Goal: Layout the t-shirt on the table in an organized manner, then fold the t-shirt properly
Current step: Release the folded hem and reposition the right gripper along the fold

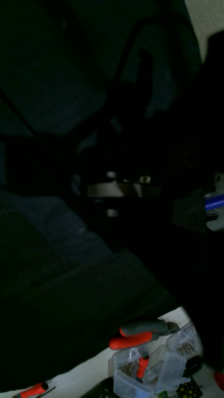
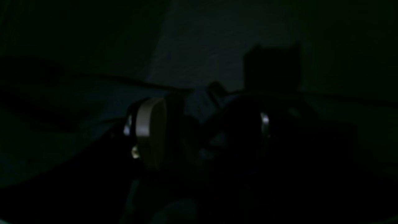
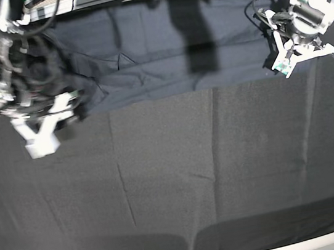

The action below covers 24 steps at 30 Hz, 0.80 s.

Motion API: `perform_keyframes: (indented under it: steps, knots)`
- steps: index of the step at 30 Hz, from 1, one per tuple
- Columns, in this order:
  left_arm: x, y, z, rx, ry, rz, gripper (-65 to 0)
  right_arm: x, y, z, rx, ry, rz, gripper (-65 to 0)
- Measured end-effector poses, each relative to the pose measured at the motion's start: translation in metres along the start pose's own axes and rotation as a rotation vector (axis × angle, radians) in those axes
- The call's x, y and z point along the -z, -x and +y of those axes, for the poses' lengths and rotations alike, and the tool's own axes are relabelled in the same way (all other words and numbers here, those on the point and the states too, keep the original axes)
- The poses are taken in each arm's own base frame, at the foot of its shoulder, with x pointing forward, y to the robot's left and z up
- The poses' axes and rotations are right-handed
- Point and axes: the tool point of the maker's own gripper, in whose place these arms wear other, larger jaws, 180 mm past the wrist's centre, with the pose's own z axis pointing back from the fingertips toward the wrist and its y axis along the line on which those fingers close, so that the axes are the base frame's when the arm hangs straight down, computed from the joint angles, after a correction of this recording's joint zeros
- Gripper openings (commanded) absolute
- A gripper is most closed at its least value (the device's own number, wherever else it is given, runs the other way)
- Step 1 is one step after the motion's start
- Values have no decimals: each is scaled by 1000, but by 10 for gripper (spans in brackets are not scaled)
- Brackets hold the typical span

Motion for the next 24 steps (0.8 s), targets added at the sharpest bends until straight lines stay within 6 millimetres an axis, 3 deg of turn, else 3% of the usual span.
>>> perform_keyframes:
  steps: [9,12,17,20,24]
  knots:
    - [0,0,0,0,0,0,-650,-1,3,5,0,-29,28,-312]
    - [0,0,0,0,0,0,-650,-2,3,19,34,-102,30,-377]
    - [0,0,0,0,0,0,-650,-2,4,20,36,-108,36,-500]
    - [0,0,0,0,0,0,-650,-2,4,20,34,-108,38,-634]
    - [0,0,0,0,0,0,-650,-6,1,21,13,-98,34,-650]
